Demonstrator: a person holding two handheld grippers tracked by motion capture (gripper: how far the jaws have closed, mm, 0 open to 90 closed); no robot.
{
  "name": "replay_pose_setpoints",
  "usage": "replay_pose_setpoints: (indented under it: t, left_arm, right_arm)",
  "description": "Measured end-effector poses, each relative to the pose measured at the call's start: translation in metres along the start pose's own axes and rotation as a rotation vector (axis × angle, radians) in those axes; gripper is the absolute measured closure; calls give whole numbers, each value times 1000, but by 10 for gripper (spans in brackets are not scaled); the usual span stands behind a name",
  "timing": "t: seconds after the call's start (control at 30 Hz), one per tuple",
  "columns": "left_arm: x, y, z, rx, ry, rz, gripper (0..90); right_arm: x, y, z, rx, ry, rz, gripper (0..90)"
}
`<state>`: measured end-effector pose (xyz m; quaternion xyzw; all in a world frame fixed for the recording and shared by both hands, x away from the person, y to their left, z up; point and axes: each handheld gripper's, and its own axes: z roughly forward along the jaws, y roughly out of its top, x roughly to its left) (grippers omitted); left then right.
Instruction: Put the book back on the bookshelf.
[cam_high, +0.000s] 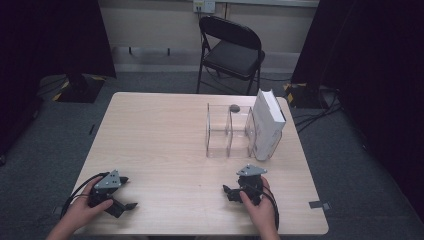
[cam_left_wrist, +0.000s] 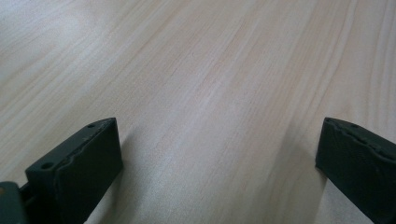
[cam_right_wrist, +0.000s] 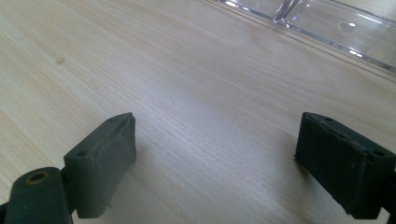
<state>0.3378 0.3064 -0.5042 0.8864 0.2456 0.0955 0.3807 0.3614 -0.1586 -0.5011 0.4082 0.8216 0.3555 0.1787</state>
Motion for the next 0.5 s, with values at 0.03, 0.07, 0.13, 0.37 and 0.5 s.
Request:
replay_pose_setpoints:
  t: [0.03, 0.07, 0.13, 0.37, 0.5]
  left_arm:
    - [0, 0, 0, 0, 0, 0, 0]
    - [0, 0, 0, 0, 0, 0, 0]
    - [0, 0, 0, 0, 0, 0, 0]
    - [0, 0, 0, 0, 0, 0, 0]
    - [0, 0, 0, 0, 0, 0, 0]
  right_arm:
    - [0, 0, 0, 0, 0, 1, 115]
    - [0, 0, 0, 0, 0, 1, 115]
    - [0, 0, 0, 0, 0, 1, 115]
    - [0, 0, 0, 0, 0, 1, 115]
    - [0, 0, 0, 0, 0, 1, 115]
